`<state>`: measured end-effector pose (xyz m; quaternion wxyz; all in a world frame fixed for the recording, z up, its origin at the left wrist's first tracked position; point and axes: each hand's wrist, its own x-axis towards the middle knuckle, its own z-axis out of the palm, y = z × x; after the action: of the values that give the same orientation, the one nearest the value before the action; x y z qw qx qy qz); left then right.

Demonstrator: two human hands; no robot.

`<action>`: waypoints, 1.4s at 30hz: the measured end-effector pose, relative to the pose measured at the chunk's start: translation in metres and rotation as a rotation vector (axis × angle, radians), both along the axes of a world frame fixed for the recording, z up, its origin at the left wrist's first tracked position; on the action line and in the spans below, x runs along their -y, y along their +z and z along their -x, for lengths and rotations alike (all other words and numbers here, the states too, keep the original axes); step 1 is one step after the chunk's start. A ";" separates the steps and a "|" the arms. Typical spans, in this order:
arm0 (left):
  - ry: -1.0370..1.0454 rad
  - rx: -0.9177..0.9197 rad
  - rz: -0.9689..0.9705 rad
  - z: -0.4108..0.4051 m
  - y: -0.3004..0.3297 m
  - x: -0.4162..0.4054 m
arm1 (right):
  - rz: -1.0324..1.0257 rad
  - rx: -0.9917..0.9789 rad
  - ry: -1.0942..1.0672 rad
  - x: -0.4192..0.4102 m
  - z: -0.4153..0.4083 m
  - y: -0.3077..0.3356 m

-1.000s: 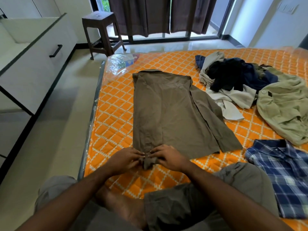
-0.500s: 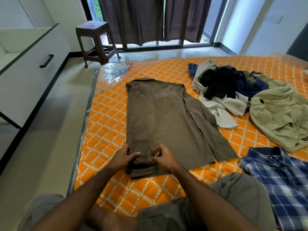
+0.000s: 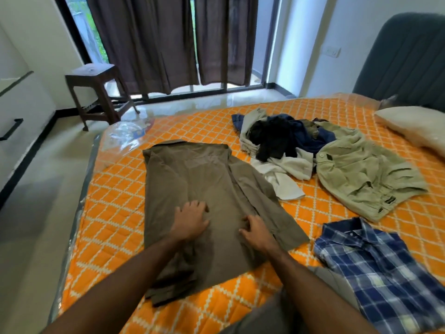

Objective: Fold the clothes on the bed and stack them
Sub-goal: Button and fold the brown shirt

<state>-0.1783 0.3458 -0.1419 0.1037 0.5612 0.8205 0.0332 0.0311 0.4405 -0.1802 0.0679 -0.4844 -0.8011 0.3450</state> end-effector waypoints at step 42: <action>0.099 -0.037 0.233 0.029 -0.050 -0.356 | 0.100 0.165 0.104 -0.086 -0.041 0.004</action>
<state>-0.2070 0.7014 -0.1923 0.1511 0.5047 0.8472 -0.0677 0.0716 0.5265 -0.1761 -0.0403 -0.4716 -0.8098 0.3466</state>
